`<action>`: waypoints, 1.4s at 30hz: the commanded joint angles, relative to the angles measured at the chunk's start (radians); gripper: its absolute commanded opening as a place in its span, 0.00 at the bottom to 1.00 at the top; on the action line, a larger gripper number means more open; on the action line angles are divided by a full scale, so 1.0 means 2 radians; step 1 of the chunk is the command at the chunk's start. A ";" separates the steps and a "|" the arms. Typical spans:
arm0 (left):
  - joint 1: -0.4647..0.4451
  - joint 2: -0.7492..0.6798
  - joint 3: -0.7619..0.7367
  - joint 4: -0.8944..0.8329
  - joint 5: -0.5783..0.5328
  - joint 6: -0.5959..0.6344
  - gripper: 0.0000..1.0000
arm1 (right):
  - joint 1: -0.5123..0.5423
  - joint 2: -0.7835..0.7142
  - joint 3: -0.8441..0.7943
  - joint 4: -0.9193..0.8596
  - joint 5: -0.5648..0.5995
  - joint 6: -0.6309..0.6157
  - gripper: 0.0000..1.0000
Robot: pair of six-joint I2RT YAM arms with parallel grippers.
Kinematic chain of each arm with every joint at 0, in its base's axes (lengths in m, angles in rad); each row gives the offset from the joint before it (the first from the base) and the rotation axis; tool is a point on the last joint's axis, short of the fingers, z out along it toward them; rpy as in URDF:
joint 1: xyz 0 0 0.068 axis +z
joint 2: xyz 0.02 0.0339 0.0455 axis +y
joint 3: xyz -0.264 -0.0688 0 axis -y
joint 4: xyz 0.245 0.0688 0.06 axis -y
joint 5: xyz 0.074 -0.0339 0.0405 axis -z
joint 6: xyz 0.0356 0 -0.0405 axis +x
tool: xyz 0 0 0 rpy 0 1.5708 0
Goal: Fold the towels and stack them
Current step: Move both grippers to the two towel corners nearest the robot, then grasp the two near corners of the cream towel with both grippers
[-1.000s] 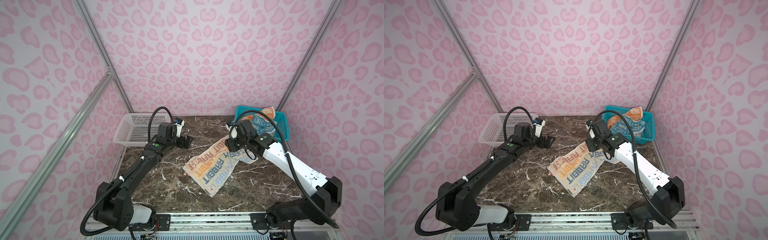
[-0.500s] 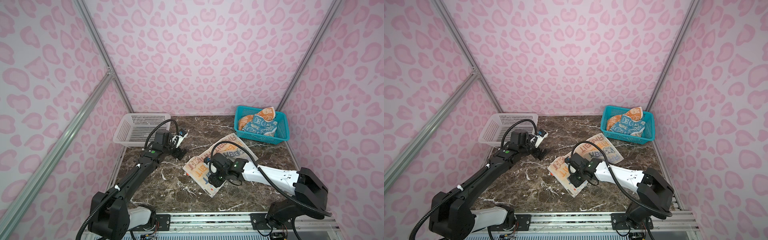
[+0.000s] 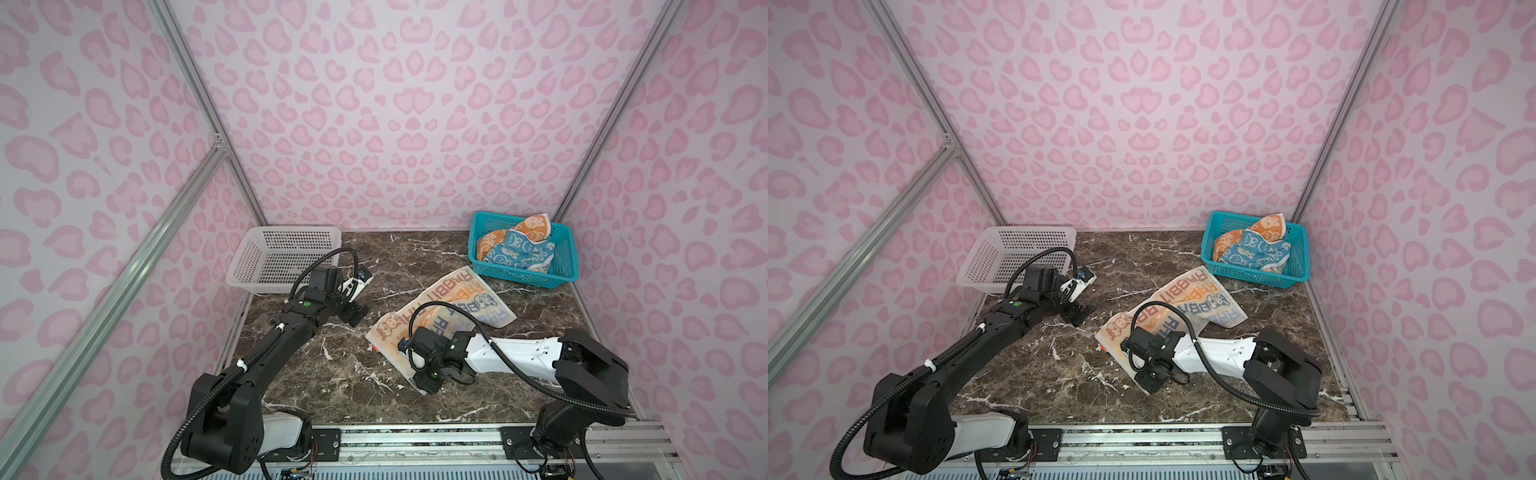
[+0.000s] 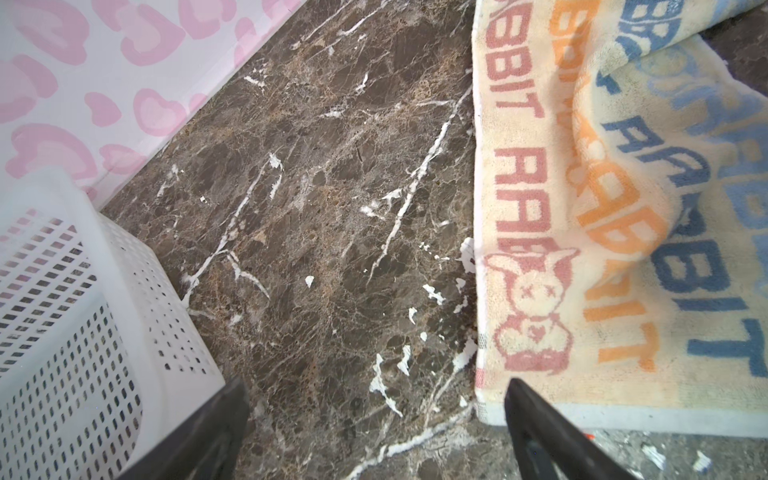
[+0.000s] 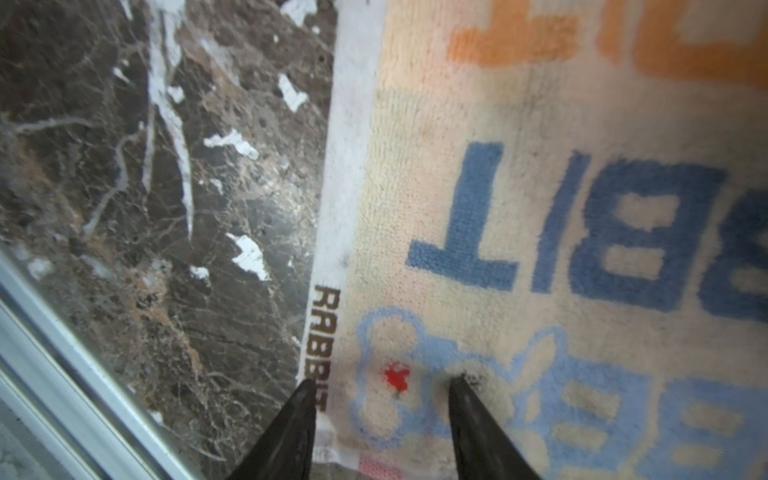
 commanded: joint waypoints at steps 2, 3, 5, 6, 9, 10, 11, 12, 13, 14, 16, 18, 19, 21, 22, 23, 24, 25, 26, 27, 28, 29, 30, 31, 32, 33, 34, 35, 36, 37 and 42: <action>0.000 0.002 -0.002 -0.004 0.017 0.012 0.97 | -0.002 0.012 0.001 -0.048 0.042 -0.026 0.34; 0.000 0.002 -0.003 -0.004 0.021 0.014 0.97 | -0.006 0.015 0.001 -0.054 0.055 -0.029 0.30; -0.001 0.004 -0.005 -0.004 0.028 0.016 0.97 | -0.025 0.017 0.001 -0.056 0.057 -0.028 0.25; -0.003 0.005 -0.008 -0.004 0.030 0.017 0.97 | -0.036 0.019 0.003 -0.057 0.053 -0.033 0.24; -0.014 0.006 -0.015 -0.008 0.030 0.025 0.97 | -0.068 0.028 0.016 -0.069 0.061 -0.045 0.24; -0.018 0.007 -0.018 -0.010 0.027 0.027 0.97 | -0.077 0.031 0.019 -0.072 0.060 -0.048 0.24; -0.021 0.008 -0.020 -0.010 0.024 0.028 0.97 | -0.085 0.036 0.022 -0.074 0.062 -0.051 0.23; -0.022 0.008 -0.022 -0.011 0.022 0.028 0.97 | -0.092 0.040 0.024 -0.075 0.064 -0.056 0.23; -0.024 0.009 -0.024 -0.012 0.020 0.028 0.97 | -0.099 0.044 0.025 -0.076 0.068 -0.059 0.23; -0.026 0.009 -0.025 -0.012 0.019 0.028 0.97 | -0.107 0.048 0.027 -0.078 0.074 -0.064 0.23; -0.034 0.010 -0.028 -0.014 0.019 0.030 0.97 | -0.123 0.056 0.033 -0.083 0.083 -0.076 0.22; -0.047 0.013 -0.031 -0.014 0.020 0.035 0.97 | -0.142 0.058 0.039 -0.087 0.096 -0.092 0.22; -0.053 0.015 -0.032 -0.014 0.020 0.039 0.97 | -0.150 0.057 0.041 -0.087 0.104 -0.098 0.22; -0.071 0.022 -0.035 -0.012 0.019 0.046 0.97 | -0.171 0.049 0.047 -0.089 0.109 -0.107 0.22; -0.079 0.025 -0.036 -0.010 0.016 0.050 0.97 | -0.179 0.044 0.050 -0.089 0.105 -0.109 0.24; -0.089 0.029 -0.038 -0.008 0.013 0.057 0.97 | -0.185 0.035 0.051 -0.087 0.100 -0.111 0.25; -0.099 0.033 -0.040 -0.006 0.008 0.065 0.97 | -0.187 0.025 0.049 -0.084 0.098 -0.114 0.28; -0.106 0.037 -0.040 -0.005 0.004 0.073 0.97 | -0.189 0.016 0.046 -0.081 0.096 -0.117 0.29; -0.114 0.042 -0.042 -0.005 -0.002 0.082 0.98 | -0.188 0.006 0.043 -0.078 0.093 -0.120 0.31; -0.121 0.045 -0.044 -0.005 -0.007 0.091 0.98 | -0.189 -0.003 0.040 -0.075 0.091 -0.120 0.33; -0.127 0.049 -0.046 -0.003 -0.013 0.099 0.98 | -0.190 -0.010 0.036 -0.074 0.088 -0.121 0.34; -0.132 0.052 -0.049 -0.001 -0.020 0.106 0.98 | -0.190 -0.016 0.033 -0.074 0.087 -0.121 0.35; -0.137 0.053 -0.052 0.002 -0.025 0.112 0.99 | -0.190 -0.022 0.031 -0.073 0.086 -0.121 0.37; -0.141 0.054 -0.054 0.005 -0.028 0.117 0.99 | -0.190 -0.027 0.029 -0.073 0.086 -0.121 0.38; -0.145 0.053 -0.057 0.008 -0.031 0.121 0.99 | -0.190 -0.033 0.027 -0.073 0.085 -0.121 0.39; -0.149 0.051 -0.061 0.011 -0.031 0.125 0.99 | -0.191 -0.041 0.025 -0.072 0.084 -0.122 0.41; -0.152 0.049 -0.066 0.011 -0.031 0.131 1.00 | -0.192 -0.047 0.023 -0.070 0.081 -0.123 0.41; -0.157 0.046 -0.071 0.013 -0.031 0.136 1.00 | -0.193 -0.055 0.020 -0.069 0.078 -0.126 0.42; -0.162 0.043 -0.079 0.016 -0.032 0.138 1.00 | -0.193 -0.064 0.017 -0.065 0.074 -0.130 0.43; -0.166 0.041 -0.086 0.022 -0.034 0.138 1.00 | -0.193 -0.071 0.012 -0.062 0.068 -0.136 0.43; -0.187 0.057 -0.102 0.038 -0.049 0.146 0.98 | -0.192 -0.115 -0.035 -0.035 0.030 -0.198 0.44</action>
